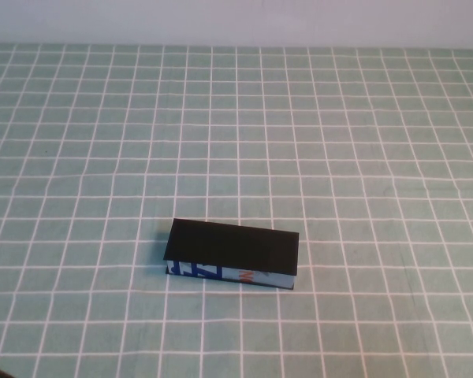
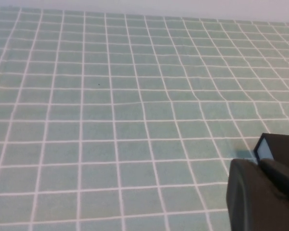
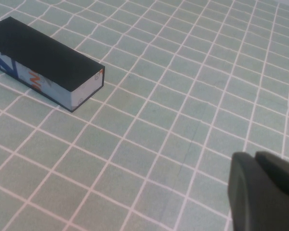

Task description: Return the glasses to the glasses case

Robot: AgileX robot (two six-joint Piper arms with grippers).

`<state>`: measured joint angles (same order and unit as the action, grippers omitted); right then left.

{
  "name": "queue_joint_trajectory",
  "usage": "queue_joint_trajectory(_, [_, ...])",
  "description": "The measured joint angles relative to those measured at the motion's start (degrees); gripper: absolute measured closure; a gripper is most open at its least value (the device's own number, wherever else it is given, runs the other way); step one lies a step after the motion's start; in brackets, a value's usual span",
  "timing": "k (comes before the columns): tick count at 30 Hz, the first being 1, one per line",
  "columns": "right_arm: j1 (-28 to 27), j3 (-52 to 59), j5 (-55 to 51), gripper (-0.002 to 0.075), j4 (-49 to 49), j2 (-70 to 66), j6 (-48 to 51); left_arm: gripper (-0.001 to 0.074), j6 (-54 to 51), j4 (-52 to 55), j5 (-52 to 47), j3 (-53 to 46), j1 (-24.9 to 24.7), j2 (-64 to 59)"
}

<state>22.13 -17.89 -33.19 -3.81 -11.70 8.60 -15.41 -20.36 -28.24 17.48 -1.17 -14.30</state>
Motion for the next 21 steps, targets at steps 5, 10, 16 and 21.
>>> queue_joint_trajectory(5, [0.0, 0.0, 0.0, 0.0737, 0.0, 0.0, 0.0, 0.0734, 2.0, 8.7, 1.2, -3.0, 0.0, 5.7])
queue_joint_trajectory(10, [0.0, 0.0, 0.0, 0.0737, 0.0, 0.0, 0.0, 0.0734, 10.9, 15.2, 8.1, -11.0, 0.0, 12.9])
queue_joint_trajectory(16, [0.0, 0.1, 0.0, 0.0738, 0.2, 0.0, 0.0, 0.0734, 21.4, 22.1, 11.1, -18.6, 0.0, 14.8])
queue_joint_trajectory(21, [0.0, 0.1, 0.0, 0.0738, 0.3, 0.0, 0.0, 0.0734, 24.7, 25.9, 6.4, -19.0, 0.0, 14.8])
